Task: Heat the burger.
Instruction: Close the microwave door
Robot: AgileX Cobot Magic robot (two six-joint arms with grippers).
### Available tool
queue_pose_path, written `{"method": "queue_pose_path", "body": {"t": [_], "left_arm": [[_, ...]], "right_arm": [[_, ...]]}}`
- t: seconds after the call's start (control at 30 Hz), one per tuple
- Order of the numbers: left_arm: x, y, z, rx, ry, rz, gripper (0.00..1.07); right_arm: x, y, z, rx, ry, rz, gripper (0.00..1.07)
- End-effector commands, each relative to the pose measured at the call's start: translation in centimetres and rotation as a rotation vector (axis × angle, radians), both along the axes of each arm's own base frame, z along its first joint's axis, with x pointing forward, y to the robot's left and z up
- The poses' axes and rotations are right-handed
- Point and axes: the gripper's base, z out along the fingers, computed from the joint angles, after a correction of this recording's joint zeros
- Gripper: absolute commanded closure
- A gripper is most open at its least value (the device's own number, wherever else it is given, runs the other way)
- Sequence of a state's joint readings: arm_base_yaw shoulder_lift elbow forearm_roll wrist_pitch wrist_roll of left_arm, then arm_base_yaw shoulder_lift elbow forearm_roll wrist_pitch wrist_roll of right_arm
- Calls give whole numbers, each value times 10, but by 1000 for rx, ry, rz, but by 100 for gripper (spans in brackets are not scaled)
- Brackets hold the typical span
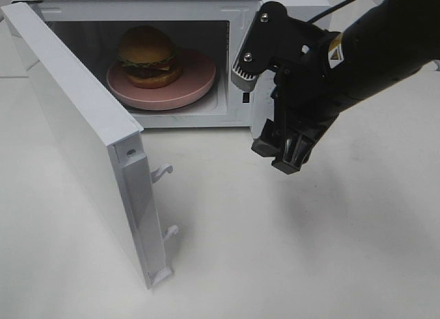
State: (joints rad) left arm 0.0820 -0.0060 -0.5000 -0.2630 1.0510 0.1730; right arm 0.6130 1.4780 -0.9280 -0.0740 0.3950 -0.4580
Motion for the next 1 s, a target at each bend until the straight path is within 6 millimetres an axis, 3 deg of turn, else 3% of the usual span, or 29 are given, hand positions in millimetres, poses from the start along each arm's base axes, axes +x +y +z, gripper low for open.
{"method": "queue_pose_path", "body": {"t": [0.03, 0.57, 1.0], "left_arm": [[-2, 0, 0, 1, -29, 4, 6], [-2, 0, 0, 1, -29, 4, 6], [-2, 0, 0, 1, -29, 4, 6]], "right_arm": [[-13, -11, 0, 22, 71, -106, 31], [-70, -53, 1, 27, 299, -422, 31], [-120, -89, 25, 13, 355, -526, 31]]}}
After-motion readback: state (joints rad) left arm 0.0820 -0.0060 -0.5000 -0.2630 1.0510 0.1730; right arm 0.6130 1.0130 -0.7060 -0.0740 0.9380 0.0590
